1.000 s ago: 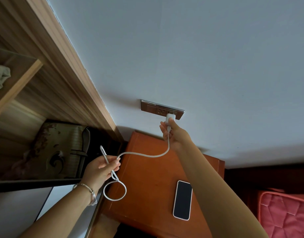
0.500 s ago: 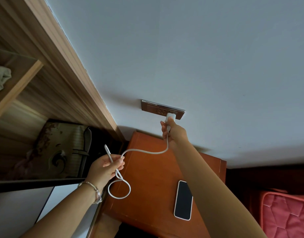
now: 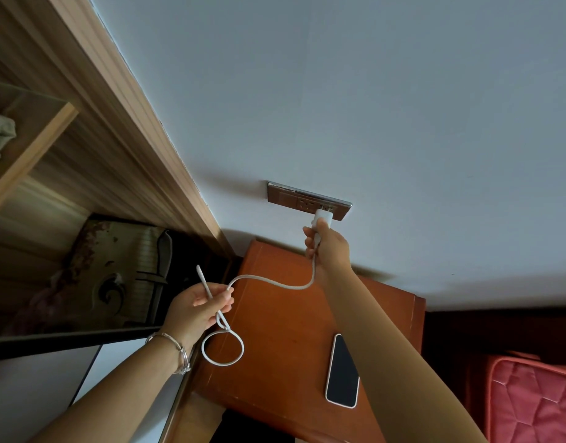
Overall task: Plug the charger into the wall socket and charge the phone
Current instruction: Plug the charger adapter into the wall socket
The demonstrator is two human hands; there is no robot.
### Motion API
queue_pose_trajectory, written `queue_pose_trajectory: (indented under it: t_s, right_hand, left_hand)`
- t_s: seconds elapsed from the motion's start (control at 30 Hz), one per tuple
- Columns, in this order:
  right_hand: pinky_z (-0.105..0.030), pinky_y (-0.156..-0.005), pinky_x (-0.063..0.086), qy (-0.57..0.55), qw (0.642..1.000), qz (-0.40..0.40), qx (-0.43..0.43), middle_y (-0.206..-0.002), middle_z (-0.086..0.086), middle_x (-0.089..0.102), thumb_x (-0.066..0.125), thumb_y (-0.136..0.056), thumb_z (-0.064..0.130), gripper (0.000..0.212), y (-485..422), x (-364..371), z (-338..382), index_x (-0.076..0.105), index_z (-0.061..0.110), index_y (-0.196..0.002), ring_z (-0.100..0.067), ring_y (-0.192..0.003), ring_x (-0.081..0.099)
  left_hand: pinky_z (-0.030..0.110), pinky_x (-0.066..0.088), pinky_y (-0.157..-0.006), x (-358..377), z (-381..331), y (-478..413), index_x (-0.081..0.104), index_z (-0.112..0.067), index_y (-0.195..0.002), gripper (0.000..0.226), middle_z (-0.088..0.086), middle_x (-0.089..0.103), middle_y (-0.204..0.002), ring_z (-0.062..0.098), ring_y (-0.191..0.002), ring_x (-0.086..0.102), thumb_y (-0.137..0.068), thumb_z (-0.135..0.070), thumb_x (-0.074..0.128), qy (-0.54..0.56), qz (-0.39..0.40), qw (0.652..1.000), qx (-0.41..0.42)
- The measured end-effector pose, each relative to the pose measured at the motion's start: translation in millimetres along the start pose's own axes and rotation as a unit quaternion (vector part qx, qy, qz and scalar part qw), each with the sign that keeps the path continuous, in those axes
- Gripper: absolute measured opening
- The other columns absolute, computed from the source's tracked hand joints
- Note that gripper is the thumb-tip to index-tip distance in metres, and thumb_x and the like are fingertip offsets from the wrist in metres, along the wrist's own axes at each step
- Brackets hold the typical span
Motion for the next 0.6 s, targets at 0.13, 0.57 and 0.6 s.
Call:
queue_pose_trajectory:
  t_s: [0.13, 0.57, 0.6]
  right_hand:
    - [-0.016, -0.038, 0.033, 0.015, 1.000, -0.023, -0.015, -0.067, -0.001, 0.059, 0.051, -0.092, 0.021, 0.022, -3, 1, 3, 0.057, 0.010, -0.075, -0.006, -0.044, 0.042]
    - [-0.016, -0.035, 0.029, -0.003, 1.000, -0.020, -0.016, -0.064, 0.000, 0.053, 0.051, -0.092, 0.022, 0.023, -14, 3, 8, 0.054, 0.012, -0.071, -0.004, -0.038, 0.038]
    - [-0.016, -0.034, 0.029, -0.007, 1.000, -0.021, -0.009, -0.064, 0.000, 0.053, 0.052, -0.091, 0.021, 0.023, -16, 5, 9, 0.053, 0.011, -0.070, -0.004, -0.038, 0.037]
  left_hand:
    - [0.024, 0.047, -0.067, 1, -3, -4, 0.068, -0.014, -0.085, 0.004, 0.008, 0.071, -0.088, 0.017, -0.086, 0.067, -0.083, -0.011, 0.065, -0.001, 0.005, 1.000, 0.002]
    - [0.024, 0.048, -0.067, 4, -6, -12, 0.068, -0.013, -0.087, 0.005, 0.008, 0.070, -0.089, 0.017, -0.086, 0.067, -0.083, -0.011, 0.066, 0.010, 0.009, 1.000, 0.000]
    - [0.025, 0.048, -0.067, 3, -6, -13, 0.068, -0.013, -0.087, 0.005, 0.008, 0.070, -0.089, 0.017, -0.085, 0.066, -0.083, -0.011, 0.065, 0.014, 0.006, 1.000, -0.001]
Point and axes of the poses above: each hand's wrist, its own y-axis away from the middle knuckle, its own x-axis out of the palm, z = x × y, the point moved 3 cm from there along -y, towards the middle knuckle
